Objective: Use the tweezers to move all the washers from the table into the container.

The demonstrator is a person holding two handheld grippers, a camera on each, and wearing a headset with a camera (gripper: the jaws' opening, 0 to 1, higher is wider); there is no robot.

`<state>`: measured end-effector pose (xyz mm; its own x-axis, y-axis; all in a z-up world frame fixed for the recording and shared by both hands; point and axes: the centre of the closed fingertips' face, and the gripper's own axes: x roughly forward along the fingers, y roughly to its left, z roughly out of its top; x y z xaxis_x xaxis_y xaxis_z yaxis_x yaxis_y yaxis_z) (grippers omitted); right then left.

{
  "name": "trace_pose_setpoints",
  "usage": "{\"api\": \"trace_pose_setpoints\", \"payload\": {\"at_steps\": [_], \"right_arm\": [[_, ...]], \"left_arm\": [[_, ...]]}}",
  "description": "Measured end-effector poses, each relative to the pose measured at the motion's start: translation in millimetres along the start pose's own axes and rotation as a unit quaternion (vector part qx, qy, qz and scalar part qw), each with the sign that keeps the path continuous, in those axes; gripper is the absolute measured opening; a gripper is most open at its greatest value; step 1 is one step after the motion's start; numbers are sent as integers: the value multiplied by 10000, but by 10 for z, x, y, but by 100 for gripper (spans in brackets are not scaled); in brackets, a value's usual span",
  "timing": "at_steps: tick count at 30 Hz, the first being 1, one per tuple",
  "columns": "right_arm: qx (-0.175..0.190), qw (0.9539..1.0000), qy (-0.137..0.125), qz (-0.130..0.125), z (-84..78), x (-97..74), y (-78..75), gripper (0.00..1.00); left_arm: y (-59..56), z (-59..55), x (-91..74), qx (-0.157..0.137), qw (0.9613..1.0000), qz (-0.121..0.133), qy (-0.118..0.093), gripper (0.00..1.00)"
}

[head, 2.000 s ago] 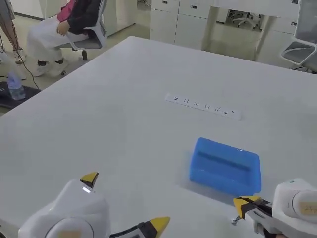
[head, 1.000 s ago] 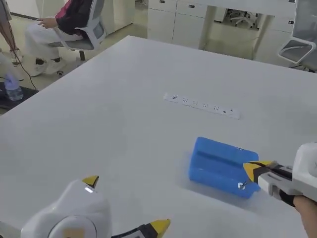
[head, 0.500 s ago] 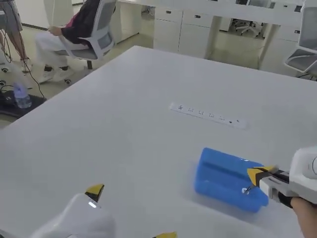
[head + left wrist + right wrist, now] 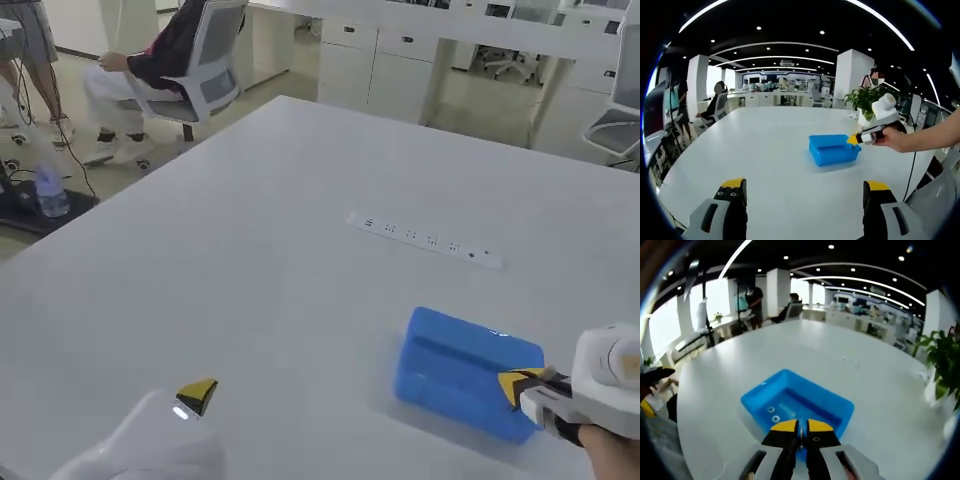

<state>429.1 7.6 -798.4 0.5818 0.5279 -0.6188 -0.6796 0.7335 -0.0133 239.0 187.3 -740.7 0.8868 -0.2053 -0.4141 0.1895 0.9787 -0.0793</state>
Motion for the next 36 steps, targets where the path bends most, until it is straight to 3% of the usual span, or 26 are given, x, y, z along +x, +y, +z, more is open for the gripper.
{"api": "trace_pose_setpoints", "payload": {"at_steps": [5, 12, 22, 26, 30, 33, 36], "right_arm": [[17, 10000, 47, 27, -18, 4, 32, 2], [-37, 9998, 190, 95, -140, 48, 53, 2], [27, 9999, 99, 123, -106, 29, 42, 3], [-54, 9999, -124, 106, 79, -99, 31, 3], [-143, 9988, -451, 122, 291, -304, 39, 3], [-227, 9973, -679, 168, 413, -514, 114, 3], [-353, 9961, -787, 196, 452, -627, 184, 3]], "left_arm": [[-22, 67, -16, 153, 9999, -49, 23, 99], [-68, 284, -51, 336, 9994, -22, -110, 99], [-147, 477, -58, 576, 9982, -92, -131, 99], [-254, 615, -81, 478, 9979, -246, -349, 99], [-394, 695, -66, 725, 9957, -467, -328, 99], [-519, 799, -66, 813, 9933, -702, -434, 99], [-576, 867, -68, 965, 9912, -779, -461, 72]]}}
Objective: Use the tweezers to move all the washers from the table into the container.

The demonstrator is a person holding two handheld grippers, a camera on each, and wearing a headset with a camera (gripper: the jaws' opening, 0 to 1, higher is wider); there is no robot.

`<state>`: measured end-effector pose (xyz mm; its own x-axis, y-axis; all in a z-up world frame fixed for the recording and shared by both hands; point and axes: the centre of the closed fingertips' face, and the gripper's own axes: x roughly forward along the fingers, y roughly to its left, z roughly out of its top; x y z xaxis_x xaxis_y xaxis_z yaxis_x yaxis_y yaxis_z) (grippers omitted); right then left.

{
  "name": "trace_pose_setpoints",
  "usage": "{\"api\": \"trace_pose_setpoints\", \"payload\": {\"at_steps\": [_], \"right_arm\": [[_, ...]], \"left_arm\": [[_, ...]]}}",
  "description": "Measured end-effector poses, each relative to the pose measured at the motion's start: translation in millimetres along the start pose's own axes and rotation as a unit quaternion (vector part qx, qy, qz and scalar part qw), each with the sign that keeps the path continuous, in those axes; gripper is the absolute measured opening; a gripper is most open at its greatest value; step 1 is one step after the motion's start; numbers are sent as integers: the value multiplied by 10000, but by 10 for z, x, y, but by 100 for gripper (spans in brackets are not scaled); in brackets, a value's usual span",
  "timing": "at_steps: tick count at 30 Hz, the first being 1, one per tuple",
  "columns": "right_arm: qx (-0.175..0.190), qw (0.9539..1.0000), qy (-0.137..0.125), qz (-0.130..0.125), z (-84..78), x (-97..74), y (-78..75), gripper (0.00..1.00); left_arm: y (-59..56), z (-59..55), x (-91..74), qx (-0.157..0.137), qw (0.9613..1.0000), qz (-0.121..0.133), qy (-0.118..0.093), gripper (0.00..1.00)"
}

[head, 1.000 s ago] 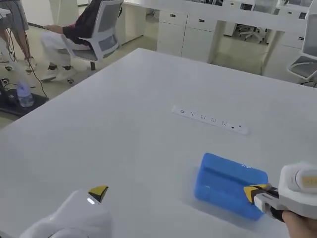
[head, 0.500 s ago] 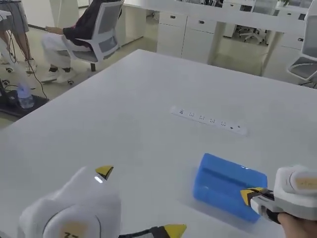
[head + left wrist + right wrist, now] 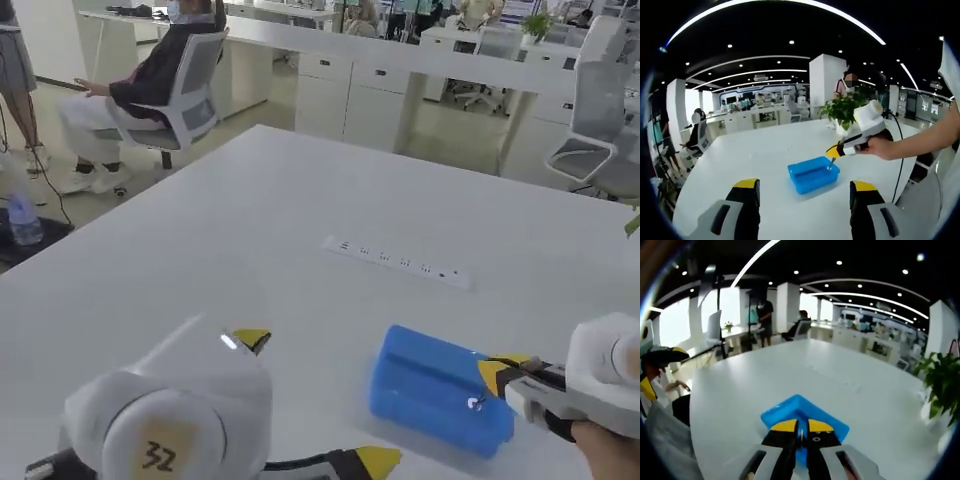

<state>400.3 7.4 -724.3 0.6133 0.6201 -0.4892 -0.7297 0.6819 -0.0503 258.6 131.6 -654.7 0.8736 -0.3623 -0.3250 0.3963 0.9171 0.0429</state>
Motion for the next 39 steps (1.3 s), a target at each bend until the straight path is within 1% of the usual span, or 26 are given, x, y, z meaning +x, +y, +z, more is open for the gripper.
{"api": "trace_pose_setpoints", "payload": {"at_steps": [1, 2, 3, 4, 7, 8, 10, 12, 14, 17, 19, 21, 23, 24, 27, 29, 31, 32, 33, 35, 37, 39], "right_arm": [[-79, 10000, -20, -29, 7, -13, 2, 3], [-142, 9999, -5, -15, -1, -14, 23, 3], [-141, 9999, 20, -8, -14, -5, 24, 3], [-153, 9999, 45, -9, -29, 9, 26, 3], [-221, 9996, 164, -15, -96, 73, 22, 3], [-249, 9995, 207, -16, -121, 99, 12, 3], [-264, 9991, 334, -27, -211, 182, -40, 3], [-195, 9991, 382, -35, -257, 229, -89, 3], [-133, 9990, 436, -28, -295, 283, -98, 3], [-122, 9986, 505, -38, -328, 338, -143, 3], [-28, 9985, 539, -22, -353, 358, -173, 3], [37, 9984, 564, 9, -383, 417, -148, 3], [61, 9981, 614, 12, -405, 419, -169, 3], [76, 9979, 647, 22, -450, 470, -192, 3], [105, 9974, 710, 22, -504, 502, -210, 3], [170, 9970, 748, 49, -540, 523, -205, 3], [152, 9965, 817, 44, -567, 528, -205, 3], [165, 9963, 837, 52, -585, 532, -205, 3], [170, 9963, 840, 60, -587, 530, -201, 3], [157, 9962, 847, 81, -573, 522, -178, 3], [167, 9958, 895, 97, -601, 545, -185, 3], [173, 9954, 933, 108, -621, 549, -173, 3]], "left_arm": [[-17, 44, 10, 30, 9999, -35, -91, 73], [-33, 60, 20, -12, 9999, -83, -135, 76], [-51, 61, 23, -82, 9998, -134, -135, 78], [-68, 54, 26, -153, 9996, -186, -129, 78], [-62, 4, 8, -143, 9998, -153, -27, 77], [-53, -16, -14, -111, 9999, -93, -4, 78], [-41, -35, -49, -140, 9999, -51, -34, 79], [-25, -67, -63, -193, 9998, -21, -2, 79], [-5, -101, -74, -206, 9998, 27, 56, 79], [13, -136, -81, -225, 9997, 57, 107, 79], [18, -169, -71, -192, 9996, 53, 180, 78], [27, -183, -60, -109, 9997, 79, 213, 78], [31, -179, -50, -85, 9997, 81, 219, 78], [31, -174, -37, -92, 9997, 72, 223, 78], [17, -158, -16, -91, 9997, 37, 242, 79], [15, -133, -10, -54, 9997, 39, 220, 79], [13, -120, -2, -30, 9998, 31, 216, 79], [12, -119, 2, -8, 9998, 24, 221, 79], [25, -129, 6, 54, 9997, 63, 249, 79], [28, -147, 5, 104, 9995, 61, 290, 79], [18, -136, 1, 40, 9997, 25, 245, 82], [14, -122, -6, -40, 9997, 6, 223, 82]]}}
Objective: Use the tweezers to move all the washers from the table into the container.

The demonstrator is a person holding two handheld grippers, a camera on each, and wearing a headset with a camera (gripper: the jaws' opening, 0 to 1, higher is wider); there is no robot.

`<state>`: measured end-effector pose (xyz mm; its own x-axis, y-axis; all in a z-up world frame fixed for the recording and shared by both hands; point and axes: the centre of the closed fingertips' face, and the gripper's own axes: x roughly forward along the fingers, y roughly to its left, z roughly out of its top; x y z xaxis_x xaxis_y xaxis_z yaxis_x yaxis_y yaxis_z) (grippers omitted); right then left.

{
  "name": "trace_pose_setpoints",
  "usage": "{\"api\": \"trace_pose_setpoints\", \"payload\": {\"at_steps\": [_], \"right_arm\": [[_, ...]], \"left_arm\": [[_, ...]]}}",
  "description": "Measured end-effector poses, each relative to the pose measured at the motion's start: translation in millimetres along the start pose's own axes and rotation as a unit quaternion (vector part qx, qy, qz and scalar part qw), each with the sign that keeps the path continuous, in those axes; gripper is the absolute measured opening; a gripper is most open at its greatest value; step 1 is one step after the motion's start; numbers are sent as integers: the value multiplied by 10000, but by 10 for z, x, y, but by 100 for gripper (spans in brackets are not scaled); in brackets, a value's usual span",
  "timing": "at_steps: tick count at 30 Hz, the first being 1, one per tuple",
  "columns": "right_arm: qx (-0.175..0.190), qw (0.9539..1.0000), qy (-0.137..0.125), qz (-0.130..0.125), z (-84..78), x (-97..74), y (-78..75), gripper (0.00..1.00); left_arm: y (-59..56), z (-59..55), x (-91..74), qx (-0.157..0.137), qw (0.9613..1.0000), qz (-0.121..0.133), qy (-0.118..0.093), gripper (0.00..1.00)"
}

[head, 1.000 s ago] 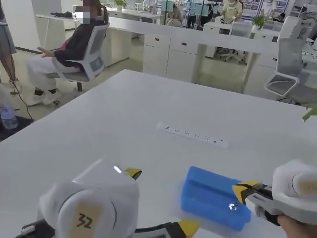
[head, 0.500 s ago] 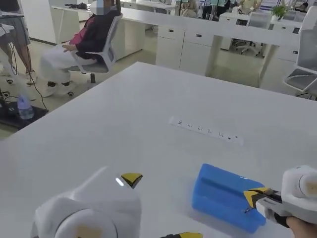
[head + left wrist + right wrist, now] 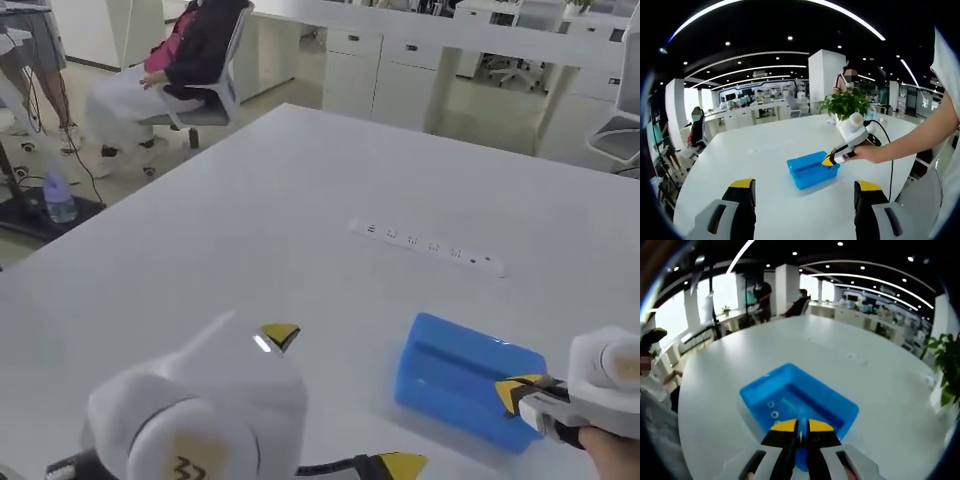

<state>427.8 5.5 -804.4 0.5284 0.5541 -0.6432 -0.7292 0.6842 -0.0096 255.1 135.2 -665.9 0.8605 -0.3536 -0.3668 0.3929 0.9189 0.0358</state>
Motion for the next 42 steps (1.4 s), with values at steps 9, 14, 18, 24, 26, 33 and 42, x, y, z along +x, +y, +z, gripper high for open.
{"api": "trace_pose_setpoints", "payload": {"at_steps": [9, 14, 18, 24, 26, 33, 42], "right_arm": [[-24, 9994, -353, -51, 222, -245, 22, 3], [-139, 9952, -919, 322, 478, -592, 354, 3], [-288, 9922, -1067, 572, 532, -813, 583, 3], [-657, 9881, -1073, 882, 484, -1099, 934, 2], [-725, 9871, -1020, 994, 444, -1164, 1020, 3], [-1014, 9807, -769, 1481, 225, -1282, 1314, 3], [-1418, 9694, -469, 1948, 21, -1411, 1640, 3]], "left_arm": [[-40, 216, -11, 223, 9996, -101, -167, 79], [-188, 439, 39, 181, 9976, -577, -329, 68], [-294, 566, 67, 302, 9947, -879, -428, 59], [-550, 636, 77, 341, 9859, -1605, -317, 37], [-635, 624, 88, 404, 9812, -1864, -277, 35], [-965, 489, 150, 545, 9615, -2692, 18, 19], [-1310, 368, 136, 1117, 9224, -3693, 180, 6]]}}
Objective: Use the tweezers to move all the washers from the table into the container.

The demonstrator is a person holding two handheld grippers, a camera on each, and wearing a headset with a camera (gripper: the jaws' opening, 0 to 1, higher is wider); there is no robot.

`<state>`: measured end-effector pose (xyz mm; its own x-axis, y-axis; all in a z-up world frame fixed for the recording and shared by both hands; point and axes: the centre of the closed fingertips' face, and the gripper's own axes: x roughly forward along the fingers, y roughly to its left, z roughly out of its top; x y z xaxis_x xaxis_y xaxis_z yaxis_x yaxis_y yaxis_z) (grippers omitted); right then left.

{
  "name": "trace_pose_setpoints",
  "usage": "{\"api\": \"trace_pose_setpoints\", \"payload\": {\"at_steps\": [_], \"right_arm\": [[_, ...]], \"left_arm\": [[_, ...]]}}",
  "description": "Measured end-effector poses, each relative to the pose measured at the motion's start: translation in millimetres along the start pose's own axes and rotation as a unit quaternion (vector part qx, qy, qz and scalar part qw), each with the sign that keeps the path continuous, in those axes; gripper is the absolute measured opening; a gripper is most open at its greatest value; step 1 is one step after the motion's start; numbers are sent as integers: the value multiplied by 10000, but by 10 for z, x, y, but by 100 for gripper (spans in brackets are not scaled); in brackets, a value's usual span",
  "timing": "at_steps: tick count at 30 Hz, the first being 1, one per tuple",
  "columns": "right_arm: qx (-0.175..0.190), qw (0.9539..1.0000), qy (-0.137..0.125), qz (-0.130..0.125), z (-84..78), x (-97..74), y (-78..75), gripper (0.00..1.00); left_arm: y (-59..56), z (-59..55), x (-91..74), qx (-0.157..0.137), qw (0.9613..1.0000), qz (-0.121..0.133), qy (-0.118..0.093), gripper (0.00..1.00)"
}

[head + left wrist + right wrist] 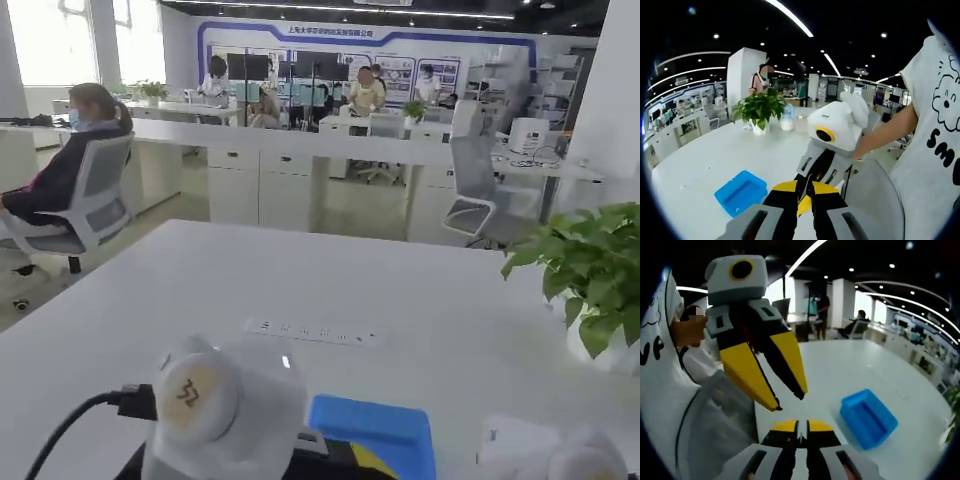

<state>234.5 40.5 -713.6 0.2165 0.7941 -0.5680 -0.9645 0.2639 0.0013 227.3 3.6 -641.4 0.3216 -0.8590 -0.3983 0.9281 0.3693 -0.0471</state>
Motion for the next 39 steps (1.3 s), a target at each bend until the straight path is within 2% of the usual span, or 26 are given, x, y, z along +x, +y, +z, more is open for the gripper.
{"api": "trace_pose_setpoints", "payload": {"at_steps": [4, 10, 11, 15, 21, 26, 28, 29, 32, 36, 39], "right_arm": [[-44, 9998, 119, 125, -48, -3, 82, 3], [-117, 9994, 248, 224, -76, 22, 137, 3], [-141, 9992, 271, 252, -87, 35, 144, 3], [-146, 9989, 327, 295, -125, 65, 152, 3], [-88, 9986, 361, 377, -166, 147, 127, 3], [-148, 9977, 543, 385, -287, 200, 44, 4], [-150, 9972, 625, 375, -349, 215, -5, 4], [-136, 9970, 669, 362, -388, 224, -42, 5], [-108, 9965, 745, 365, -458, 257, -126, 6], [-302, 9937, 1041, 293, -606, 351, -239, 6], [-121, 9935, 1091, 308, -678, 426, -295, 8]], "left_arm": [[-77, -22, 84, 100, 9995, -294, 71, 8], [-196, -129, 196, 366, 9966, -665, 321, 7], [-189, -120, 216, 416, 9965, -669, 267, 5], [-193, -187, 187, 355, 9959, -752, 355, 2], [-162, -258, 159, 379, 9949, -861, 357, 0], [-61, -345, 177, 465, 9943, -876, 395, 0], [8, -407, 190, 547, 9938, -835, 497, 0], [44, -452, 193, 598, 9931, -834, 570, 0], [139, -530, 236, 499, 9933, -843, 620, 0], [247, -714, 304, 617, 9913, -776, 864, 0], [326, -813, 339, 543, 9915, -743, 916, 0]]}}
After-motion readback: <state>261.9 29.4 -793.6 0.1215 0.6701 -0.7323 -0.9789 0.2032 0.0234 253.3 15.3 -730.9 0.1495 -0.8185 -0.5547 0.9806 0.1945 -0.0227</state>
